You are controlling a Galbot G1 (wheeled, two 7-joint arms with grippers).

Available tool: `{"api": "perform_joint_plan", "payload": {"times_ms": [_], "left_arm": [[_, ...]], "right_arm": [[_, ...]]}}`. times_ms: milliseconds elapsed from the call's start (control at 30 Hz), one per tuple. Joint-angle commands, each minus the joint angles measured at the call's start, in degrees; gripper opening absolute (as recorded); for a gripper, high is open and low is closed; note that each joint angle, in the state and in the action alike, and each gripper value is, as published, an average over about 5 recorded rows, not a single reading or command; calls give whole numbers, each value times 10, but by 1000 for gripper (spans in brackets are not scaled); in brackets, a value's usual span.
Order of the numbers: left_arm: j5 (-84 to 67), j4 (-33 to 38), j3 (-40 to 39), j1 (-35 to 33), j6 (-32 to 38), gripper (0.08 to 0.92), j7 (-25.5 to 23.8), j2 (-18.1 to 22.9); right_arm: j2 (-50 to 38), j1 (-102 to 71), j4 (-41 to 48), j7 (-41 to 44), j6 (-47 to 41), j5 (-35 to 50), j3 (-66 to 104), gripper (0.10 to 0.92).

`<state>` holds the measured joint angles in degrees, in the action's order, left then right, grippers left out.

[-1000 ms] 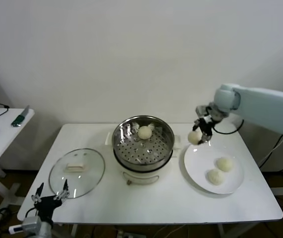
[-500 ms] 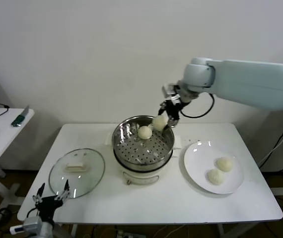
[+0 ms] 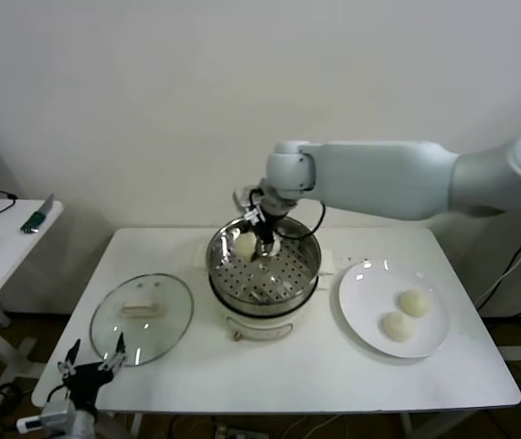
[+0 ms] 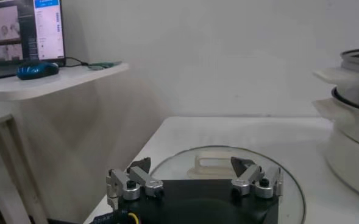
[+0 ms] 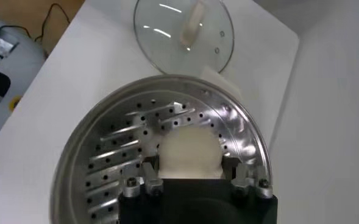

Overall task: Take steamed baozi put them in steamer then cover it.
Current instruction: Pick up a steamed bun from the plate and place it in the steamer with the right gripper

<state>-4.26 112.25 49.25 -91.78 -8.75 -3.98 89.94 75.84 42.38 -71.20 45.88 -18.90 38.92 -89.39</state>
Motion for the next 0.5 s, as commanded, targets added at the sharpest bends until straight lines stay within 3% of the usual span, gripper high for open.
{"api": "perform_joint_plan", "payload": {"times_ms": [33, 500], "left_arm": [[0, -2, 1, 1, 0, 823, -1, -2], [1, 1, 1, 5, -2, 823, -1, 0]], "right_arm": [[57, -80, 79, -16, -7, -35, 9, 670], [59, -103, 102, -18, -3, -44, 13, 673]]}}
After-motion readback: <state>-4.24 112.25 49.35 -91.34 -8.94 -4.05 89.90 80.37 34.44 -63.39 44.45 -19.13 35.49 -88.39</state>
